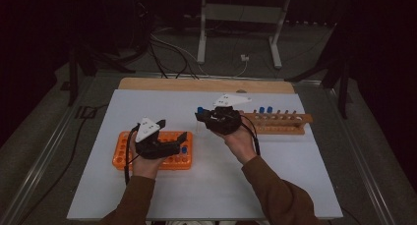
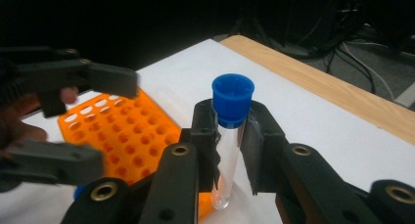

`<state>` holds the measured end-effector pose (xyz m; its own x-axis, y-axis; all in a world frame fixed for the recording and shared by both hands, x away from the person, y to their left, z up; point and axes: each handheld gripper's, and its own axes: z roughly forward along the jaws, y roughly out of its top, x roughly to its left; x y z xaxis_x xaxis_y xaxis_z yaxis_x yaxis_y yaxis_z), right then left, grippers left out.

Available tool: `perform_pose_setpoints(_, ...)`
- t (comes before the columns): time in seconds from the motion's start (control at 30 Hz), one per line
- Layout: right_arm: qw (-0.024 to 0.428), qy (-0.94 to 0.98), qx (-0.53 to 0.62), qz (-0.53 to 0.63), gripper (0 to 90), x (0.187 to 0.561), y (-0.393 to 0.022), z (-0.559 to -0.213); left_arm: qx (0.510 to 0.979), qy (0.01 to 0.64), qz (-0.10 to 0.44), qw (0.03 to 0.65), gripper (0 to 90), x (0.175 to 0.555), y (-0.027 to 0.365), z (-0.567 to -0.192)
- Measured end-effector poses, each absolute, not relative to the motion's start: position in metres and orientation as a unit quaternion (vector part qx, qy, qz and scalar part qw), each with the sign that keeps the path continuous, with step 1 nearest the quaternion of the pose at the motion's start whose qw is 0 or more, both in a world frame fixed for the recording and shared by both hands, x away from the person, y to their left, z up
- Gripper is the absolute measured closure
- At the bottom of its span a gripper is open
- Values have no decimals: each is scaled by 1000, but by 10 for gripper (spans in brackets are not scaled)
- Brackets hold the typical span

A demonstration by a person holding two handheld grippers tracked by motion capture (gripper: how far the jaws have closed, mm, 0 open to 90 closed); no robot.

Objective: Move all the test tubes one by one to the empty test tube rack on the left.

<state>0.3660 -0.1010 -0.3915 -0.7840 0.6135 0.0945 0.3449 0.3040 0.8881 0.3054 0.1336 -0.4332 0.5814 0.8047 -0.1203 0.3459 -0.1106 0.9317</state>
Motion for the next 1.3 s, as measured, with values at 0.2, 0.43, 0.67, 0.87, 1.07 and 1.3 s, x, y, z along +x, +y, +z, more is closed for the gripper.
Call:
perform_pose_setpoints(0.2, 119, 797, 294, 513, 771, 364, -88, -388, 721, 390, 218, 530, 297, 311, 124, -431)
perform_pose_setpoints(0.43, 100, 798, 284, 522, 771, 359, -76, -387, 732, 368, 215, 531, 581, 314, 119, -430)
perform_pose_setpoints(0.67, 91, 801, 278, 522, 771, 357, -71, -388, 733, 363, 213, 535, 735, 315, 121, -430)
perform_pose_setpoints(0.87, 86, 803, 275, 521, 767, 356, -70, -390, 737, 353, 222, 532, 781, 314, 121, -431)
perform_pose_setpoints(1.07, 79, 794, 274, 537, 567, 357, -80, -387, 732, 367, 227, 527, 782, 316, 127, -433)
perform_pose_setpoints(1.3, 101, 788, 288, 535, 340, 360, -102, -389, 723, 383, 225, 529, 782, 315, 138, -437)
